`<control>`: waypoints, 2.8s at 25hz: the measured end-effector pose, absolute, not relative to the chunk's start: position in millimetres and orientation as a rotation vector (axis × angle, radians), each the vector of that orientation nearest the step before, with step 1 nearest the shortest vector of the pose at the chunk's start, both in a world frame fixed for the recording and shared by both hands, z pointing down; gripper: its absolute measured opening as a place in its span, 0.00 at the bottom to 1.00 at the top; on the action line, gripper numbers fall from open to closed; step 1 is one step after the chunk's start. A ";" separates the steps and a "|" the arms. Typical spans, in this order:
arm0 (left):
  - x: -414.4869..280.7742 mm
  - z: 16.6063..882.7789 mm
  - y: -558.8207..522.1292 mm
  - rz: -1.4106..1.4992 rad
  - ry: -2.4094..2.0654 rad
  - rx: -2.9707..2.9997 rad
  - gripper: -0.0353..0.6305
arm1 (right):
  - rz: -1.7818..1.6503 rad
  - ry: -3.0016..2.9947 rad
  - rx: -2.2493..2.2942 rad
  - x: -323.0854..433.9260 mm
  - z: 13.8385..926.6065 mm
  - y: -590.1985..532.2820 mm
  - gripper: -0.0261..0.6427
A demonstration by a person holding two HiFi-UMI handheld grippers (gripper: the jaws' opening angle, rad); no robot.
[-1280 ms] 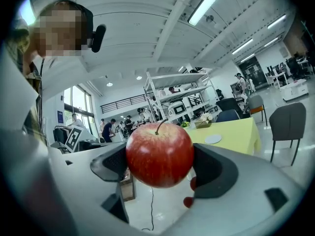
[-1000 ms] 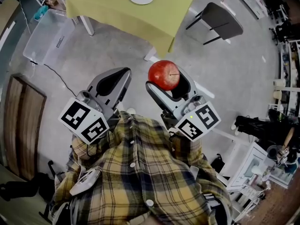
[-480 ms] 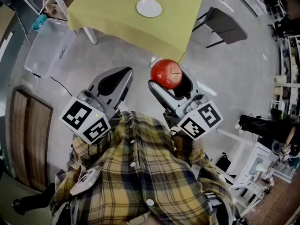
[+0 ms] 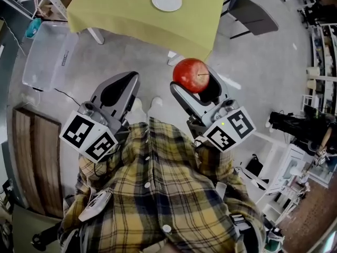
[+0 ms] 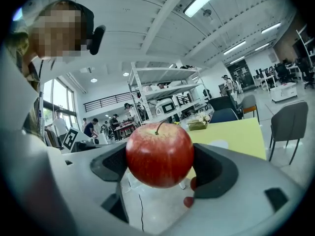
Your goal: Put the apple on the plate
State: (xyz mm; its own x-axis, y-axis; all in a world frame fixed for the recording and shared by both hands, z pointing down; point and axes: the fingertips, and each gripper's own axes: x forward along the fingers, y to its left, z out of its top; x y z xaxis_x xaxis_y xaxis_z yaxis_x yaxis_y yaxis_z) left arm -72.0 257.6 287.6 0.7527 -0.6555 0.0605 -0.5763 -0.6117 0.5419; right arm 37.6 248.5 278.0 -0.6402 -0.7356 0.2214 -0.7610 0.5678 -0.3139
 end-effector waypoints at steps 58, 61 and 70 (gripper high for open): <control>-19.9 277.8 -49.8 -0.117 -0.823 2.529 0.06 | 0.616 -2.740 1.421 77.1 278.1 -41.9 0.61; -25.6 276.9 -81.0 -0.077 -0.755 2.545 0.06 | 0.640 -2.709 1.496 69.1 278.1 -69.9 0.61; -49.7 275.3 -159.5 -0.003 -0.548 2.592 0.06 | 0.662 -2.577 1.733 41.6 278.2 -134.7 0.61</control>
